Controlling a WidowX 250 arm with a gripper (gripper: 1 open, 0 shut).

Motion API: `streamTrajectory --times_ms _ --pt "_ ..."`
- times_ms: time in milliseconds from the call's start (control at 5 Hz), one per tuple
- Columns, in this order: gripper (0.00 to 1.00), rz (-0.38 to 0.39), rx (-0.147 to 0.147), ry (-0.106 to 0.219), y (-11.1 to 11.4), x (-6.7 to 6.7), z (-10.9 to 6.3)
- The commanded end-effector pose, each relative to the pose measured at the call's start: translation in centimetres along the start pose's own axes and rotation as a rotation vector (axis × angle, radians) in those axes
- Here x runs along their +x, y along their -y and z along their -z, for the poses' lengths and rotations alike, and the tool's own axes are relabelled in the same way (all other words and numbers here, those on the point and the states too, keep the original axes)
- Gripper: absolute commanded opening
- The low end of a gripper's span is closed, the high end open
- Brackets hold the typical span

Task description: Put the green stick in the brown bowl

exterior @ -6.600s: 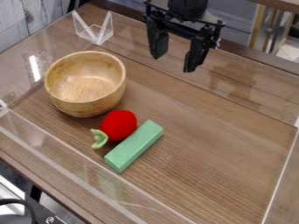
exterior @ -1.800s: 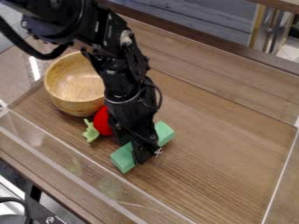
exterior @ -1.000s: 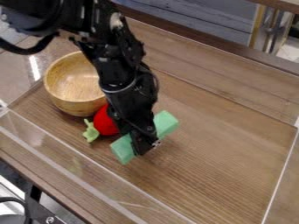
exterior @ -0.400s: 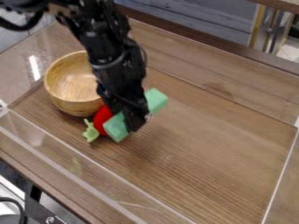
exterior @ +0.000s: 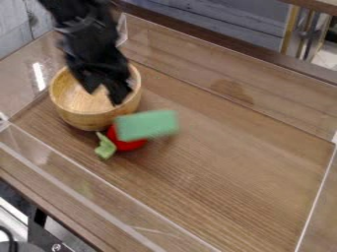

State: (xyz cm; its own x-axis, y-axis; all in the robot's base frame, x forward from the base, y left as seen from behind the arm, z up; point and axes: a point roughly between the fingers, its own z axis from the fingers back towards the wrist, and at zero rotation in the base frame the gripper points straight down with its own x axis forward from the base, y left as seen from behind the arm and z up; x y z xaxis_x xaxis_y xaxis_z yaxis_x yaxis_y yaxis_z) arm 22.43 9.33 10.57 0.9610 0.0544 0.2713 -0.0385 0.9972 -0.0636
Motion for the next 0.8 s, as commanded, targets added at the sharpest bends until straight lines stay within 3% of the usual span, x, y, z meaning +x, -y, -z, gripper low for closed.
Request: streamTrajectory --times_ms 0,200,400,600 --pt "0.00 -0.141 0.068 0.064 -3.5 0.8 -2.1" --pt "1.00 -0.123 0.043 0.048 -0.6 1.4 -1.5" --pt "0.00 -0.096 0.017 0.033 2.6 2.0 -0.9" --pt "0.00 -0.068 -0.009 0.020 6.1 1.7 -0.3"
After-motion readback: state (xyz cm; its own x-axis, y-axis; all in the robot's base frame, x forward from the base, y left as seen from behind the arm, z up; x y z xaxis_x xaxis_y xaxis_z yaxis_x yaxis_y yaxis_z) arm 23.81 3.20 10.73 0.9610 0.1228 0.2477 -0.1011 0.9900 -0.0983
